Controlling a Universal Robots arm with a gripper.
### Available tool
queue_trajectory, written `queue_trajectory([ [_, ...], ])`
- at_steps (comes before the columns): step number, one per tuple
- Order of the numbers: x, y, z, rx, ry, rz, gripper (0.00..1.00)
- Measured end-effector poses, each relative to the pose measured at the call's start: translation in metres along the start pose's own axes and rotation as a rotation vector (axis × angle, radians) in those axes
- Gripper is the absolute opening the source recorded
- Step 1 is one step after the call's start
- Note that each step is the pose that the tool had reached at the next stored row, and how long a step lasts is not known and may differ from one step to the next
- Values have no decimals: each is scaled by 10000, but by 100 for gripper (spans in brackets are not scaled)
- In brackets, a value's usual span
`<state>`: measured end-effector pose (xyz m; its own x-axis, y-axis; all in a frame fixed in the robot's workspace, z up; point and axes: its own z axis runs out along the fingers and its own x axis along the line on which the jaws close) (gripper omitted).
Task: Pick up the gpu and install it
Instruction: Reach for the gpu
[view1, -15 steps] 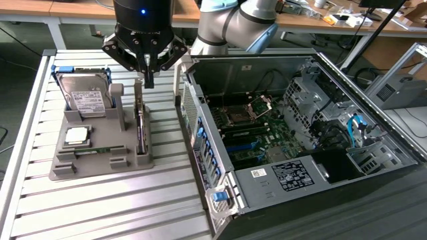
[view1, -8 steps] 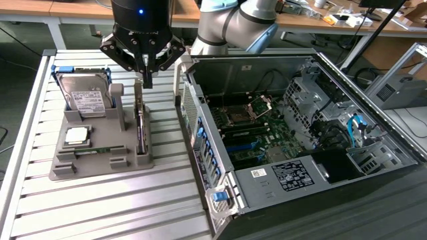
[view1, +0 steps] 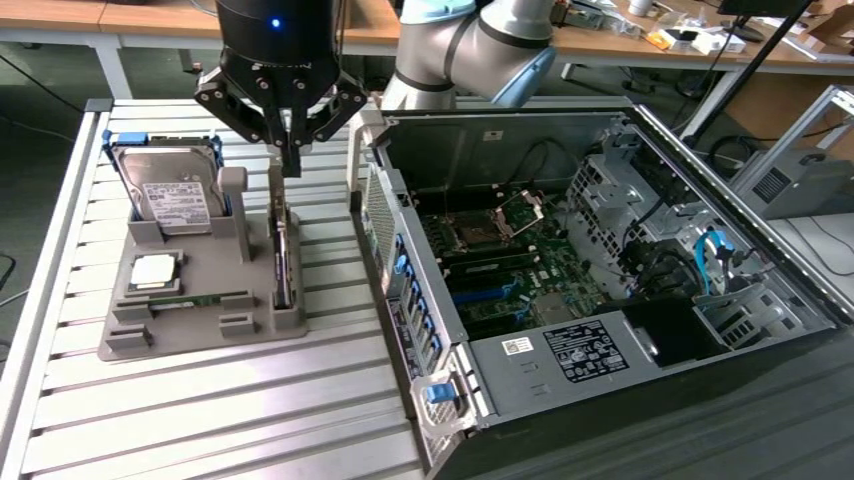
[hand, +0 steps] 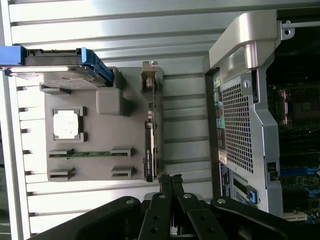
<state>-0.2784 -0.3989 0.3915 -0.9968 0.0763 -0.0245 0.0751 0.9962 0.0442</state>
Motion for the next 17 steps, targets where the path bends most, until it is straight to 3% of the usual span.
queue_trajectory([
  [17, 59, -5, 1, 0, 1, 0, 13],
])
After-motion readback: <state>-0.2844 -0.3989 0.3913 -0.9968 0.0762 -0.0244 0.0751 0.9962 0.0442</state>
